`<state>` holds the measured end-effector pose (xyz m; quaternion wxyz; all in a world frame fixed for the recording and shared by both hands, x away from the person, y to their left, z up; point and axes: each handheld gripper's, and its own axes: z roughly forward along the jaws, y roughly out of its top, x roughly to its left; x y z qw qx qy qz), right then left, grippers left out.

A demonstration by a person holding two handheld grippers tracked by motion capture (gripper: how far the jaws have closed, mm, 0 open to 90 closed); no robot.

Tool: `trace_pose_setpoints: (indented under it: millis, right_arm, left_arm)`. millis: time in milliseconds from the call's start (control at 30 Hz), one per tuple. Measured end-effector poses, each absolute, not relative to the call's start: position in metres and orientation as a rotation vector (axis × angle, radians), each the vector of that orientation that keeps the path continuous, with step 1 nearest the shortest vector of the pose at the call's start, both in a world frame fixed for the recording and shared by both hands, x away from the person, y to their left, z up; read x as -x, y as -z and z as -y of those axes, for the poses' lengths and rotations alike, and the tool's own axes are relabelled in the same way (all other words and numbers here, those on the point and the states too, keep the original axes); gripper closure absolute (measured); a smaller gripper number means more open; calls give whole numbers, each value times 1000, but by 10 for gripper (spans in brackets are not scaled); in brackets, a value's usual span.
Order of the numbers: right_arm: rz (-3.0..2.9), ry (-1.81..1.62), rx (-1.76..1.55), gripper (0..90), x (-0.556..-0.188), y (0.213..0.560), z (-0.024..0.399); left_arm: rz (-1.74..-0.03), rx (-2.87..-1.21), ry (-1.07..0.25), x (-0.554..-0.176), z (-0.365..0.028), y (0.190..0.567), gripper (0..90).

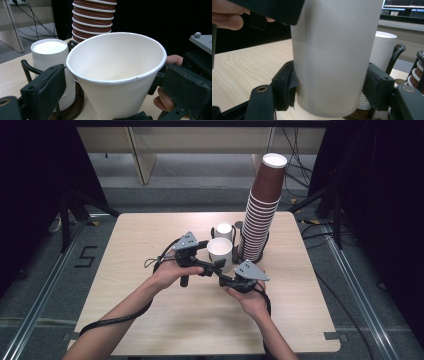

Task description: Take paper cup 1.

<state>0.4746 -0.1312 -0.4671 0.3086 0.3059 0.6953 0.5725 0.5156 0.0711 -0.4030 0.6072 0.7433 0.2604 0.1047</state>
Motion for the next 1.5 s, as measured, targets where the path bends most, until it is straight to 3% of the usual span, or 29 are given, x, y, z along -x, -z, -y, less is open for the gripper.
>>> trace_pose_setpoints:
  millis: [333,833,933,1067,1500]
  right_arm:
    - [-1858,-1541,-843,350,-472,468,129]
    - [-1861,-1535,-852,334,-472,467,128]
    - [-1882,-1510,-827,306,-473,466,131]
    - [-1910,-1500,-804,169,-474,465,131]
    - [-1899,-1501,-792,155,-474,464,133]
  left_arm:
    - [-591,-1717,-246,-516,-68,403,70]
    - [-543,-1706,-294,-514,-68,405,189]
    - [-519,-1707,-301,-513,-68,406,214]
    - [-501,-1716,-311,-512,-68,407,226]
    - [-492,-1707,-337,-513,-71,409,236]
